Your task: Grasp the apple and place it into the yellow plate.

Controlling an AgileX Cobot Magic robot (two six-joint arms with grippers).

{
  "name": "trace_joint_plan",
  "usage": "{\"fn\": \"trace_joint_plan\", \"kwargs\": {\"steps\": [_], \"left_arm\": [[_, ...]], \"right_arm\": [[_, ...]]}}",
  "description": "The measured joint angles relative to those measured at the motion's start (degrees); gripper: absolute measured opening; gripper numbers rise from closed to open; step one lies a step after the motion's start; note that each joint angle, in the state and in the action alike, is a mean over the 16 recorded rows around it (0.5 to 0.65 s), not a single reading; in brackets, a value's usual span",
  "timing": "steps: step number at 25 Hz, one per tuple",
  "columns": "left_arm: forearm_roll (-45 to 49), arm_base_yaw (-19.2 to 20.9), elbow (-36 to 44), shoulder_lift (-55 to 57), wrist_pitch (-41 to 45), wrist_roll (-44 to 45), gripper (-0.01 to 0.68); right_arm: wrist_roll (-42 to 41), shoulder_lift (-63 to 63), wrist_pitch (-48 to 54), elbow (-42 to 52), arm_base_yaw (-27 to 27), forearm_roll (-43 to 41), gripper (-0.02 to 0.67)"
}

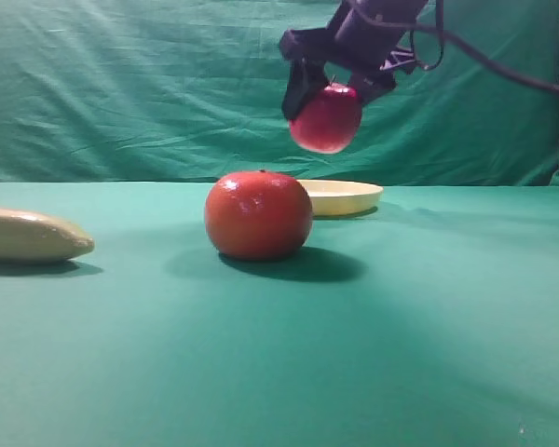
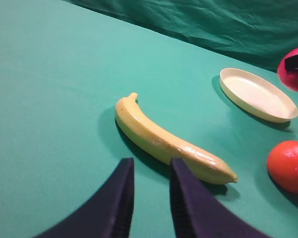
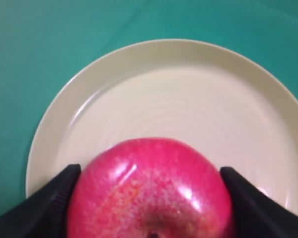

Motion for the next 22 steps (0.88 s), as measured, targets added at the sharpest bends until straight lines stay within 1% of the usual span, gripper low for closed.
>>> {"fn": "trace_joint_plan", "kwargs": {"steps": [7,12,14,17,19,22], "left_arm": [[0.0,0.0,0.0,0.0,0.0,0.0,0.157],[0.0,0.0,0.0,0.0,0.0,0.0,0.157],[0.0,0.0,0.0,0.0,0.0,0.0,0.157],[0.0,0.0,0.0,0.0,0.0,0.0,0.157],[0.0,0.0,0.0,0.0,0.0,0.0,0.157],[0.0,0.0,0.0,0.0,0.0,0.0,0.157]], "right_arm": [[-0.1,0.3,0.2,-0.7,0.0,-0.1,0.586],[-0.1,-3.4,1.6,-1.1,-0.7,-0.8,0.634],[0.0,-5.8,2.9,-1.3,-1.3,-1.2,0.643],[0.2,-10.3,5.6,-1.5,-2.3,-1.8,0.634],[0.3,-13.7,7.8,-1.6,-3.0,-2.2,0.614],[0.5,-19.2,11.8,-1.7,-4.1,-2.7,0.548]]}}
